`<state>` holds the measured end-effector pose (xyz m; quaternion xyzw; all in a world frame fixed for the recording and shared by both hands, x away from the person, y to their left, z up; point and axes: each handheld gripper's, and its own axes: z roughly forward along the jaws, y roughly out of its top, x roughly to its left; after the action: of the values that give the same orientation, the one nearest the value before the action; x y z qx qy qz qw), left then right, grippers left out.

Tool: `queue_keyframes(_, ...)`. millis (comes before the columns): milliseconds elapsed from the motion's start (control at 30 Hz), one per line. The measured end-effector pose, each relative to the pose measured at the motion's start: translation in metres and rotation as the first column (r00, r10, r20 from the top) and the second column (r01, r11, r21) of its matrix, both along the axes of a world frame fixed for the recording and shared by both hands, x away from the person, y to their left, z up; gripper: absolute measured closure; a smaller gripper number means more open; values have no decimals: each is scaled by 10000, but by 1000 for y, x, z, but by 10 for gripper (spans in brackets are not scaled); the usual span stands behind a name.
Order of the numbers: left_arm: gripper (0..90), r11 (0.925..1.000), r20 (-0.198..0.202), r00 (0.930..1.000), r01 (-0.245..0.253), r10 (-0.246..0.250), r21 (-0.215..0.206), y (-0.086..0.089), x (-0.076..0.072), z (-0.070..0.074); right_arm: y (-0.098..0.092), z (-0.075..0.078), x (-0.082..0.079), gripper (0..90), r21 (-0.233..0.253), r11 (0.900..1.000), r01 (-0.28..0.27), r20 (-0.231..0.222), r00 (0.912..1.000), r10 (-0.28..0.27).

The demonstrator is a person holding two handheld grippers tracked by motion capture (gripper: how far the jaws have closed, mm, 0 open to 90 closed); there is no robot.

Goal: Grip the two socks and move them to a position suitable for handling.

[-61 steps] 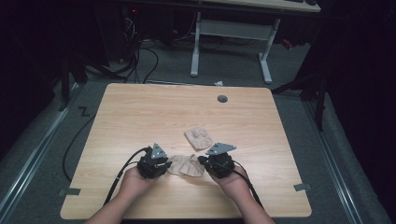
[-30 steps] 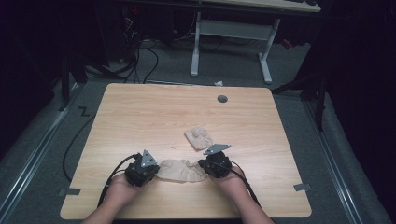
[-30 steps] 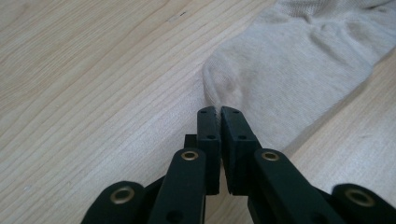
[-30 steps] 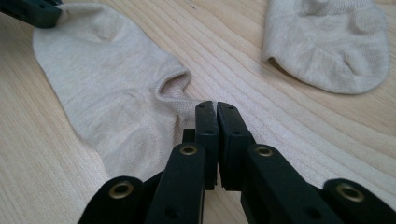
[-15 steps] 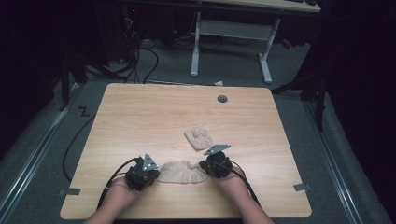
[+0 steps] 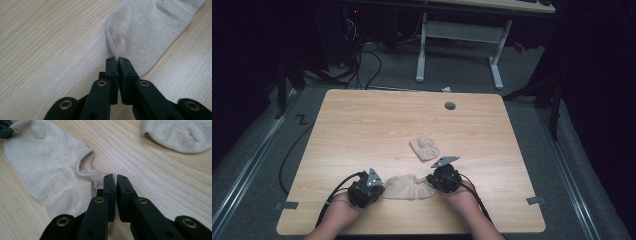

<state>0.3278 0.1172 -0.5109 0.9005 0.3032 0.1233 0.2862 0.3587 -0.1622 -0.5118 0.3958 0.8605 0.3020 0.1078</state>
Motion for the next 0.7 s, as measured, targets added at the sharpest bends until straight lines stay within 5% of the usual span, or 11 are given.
queue_keyframes(233, 681, 9989, -28, 9996, -284, 283, -372, 4, 2, 5, -8, 7, 1, 756, 656, 9974, 315, -162, 9994, -305)
queue_keyframes(367, 570, 9941, 556, 9963, -605, 656, -899, 11, 6, 10, -16, 16, 3, 710, 1059, 9916, 737, 217, 9968, -764)
queue_keyframes(500, 518, 9860, 876, 9905, -930, 1057, -1381, 15, 14, 12, -16, 18, 10, 665, 960, 9902, 1016, 701, 9916, -1085)
queue_keyframes(700, 492, 9859, 1081, 9877, -982, 1132, -1352, 18, 20, 11, -19, 23, 29, 648, 1052, 9816, 1592, 1121, 9789, -1708)
